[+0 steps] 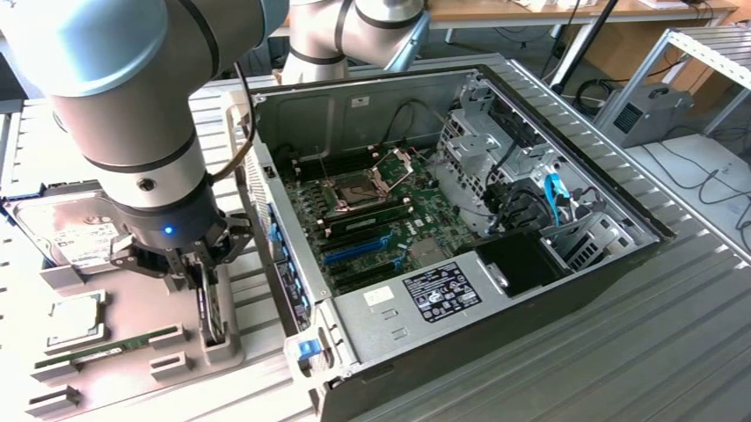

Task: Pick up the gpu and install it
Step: 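Pick up the gpu and move the gpu toward the slot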

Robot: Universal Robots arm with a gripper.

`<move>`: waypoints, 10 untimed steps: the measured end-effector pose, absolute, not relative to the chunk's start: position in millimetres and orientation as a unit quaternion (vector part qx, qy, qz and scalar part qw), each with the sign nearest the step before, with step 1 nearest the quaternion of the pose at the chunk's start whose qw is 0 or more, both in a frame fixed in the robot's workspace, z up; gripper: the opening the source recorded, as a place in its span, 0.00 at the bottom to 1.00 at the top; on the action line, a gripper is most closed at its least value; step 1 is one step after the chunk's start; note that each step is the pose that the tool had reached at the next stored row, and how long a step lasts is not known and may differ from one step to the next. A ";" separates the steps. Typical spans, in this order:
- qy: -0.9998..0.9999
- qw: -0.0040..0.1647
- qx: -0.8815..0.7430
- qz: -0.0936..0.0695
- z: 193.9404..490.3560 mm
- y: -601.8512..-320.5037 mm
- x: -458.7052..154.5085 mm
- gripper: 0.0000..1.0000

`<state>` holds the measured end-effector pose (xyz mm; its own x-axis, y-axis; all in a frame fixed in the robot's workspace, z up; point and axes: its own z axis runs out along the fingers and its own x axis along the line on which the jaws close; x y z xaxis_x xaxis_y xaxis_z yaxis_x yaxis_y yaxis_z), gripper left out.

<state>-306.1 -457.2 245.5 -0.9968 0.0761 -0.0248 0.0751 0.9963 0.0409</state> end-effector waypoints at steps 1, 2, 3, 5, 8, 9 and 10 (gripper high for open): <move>0.999 0.013 0.038 0.020 245.7 -457.2 -306.2 0.26; 0.999 0.013 0.038 0.020 245.9 -457.1 -306.2 0.26; 0.999 0.013 0.038 0.020 246.1 -457.0 -306.2 0.26; 0.999 0.013 0.038 0.020 246.4 -456.6 -306.2 0.26; 0.999 0.013 0.038 0.020 246.9 -456.4 -306.1 0.26; 0.999 0.013 0.038 0.020 247.1 -456.3 -306.1 0.26; 0.999 0.013 0.038 0.020 247.4 -456.3 -306.2 0.26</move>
